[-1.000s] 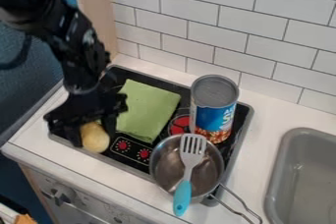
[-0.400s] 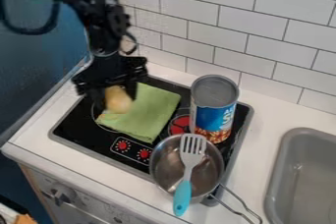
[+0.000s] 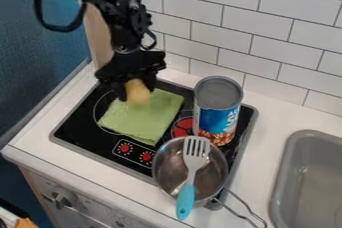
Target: Put the yellow thing on top of the green cloth
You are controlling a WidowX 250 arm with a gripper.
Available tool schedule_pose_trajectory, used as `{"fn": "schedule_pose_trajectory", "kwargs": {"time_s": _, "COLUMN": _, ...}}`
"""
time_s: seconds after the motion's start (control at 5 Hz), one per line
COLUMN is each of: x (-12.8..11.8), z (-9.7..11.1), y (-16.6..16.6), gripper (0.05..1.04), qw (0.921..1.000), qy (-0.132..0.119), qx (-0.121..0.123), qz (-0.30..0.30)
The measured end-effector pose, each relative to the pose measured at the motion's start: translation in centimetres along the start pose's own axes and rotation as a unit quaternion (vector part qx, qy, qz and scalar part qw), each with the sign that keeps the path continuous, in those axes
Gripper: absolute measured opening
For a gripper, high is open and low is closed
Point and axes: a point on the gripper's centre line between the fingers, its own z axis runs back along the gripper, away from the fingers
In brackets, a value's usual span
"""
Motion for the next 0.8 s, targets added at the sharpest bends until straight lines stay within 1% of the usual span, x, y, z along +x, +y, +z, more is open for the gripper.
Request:
{"fn": "schedule_pose_trajectory", "kwargs": {"time_s": 0.2, "x": 0.1, "z": -1.5, "y": -0.3, "gripper": 0.656, "qw": 1.0, "qy": 0.002, "qx": 0.008, "qz": 0.001}}
{"fn": "schedule_pose_trajectory", "kwargs": {"time_s": 0.4, "x": -0.2, "z": -2.3, "y": -0.5, "gripper": 0.657, "qw": 0.9999, "qy": 0.008, "qx": 0.004, "qz": 0.009}}
{"fn": "schedule_pose_trajectory", "kwargs": {"time_s": 0.6, "x": -0.2, "z": -2.5, "y": -0.7, "gripper": 0.725, "qw": 0.9999, "qy": 0.001, "qx": 0.005, "qz": 0.009}}
{"fn": "schedule_pose_trajectory", "kwargs": {"time_s": 0.8, "x": -0.3, "z": -2.6, "y": -0.7, "gripper": 0.981, "qw": 1.0, "qy": 0.0, "qx": 0.002, "qz": -0.003}}
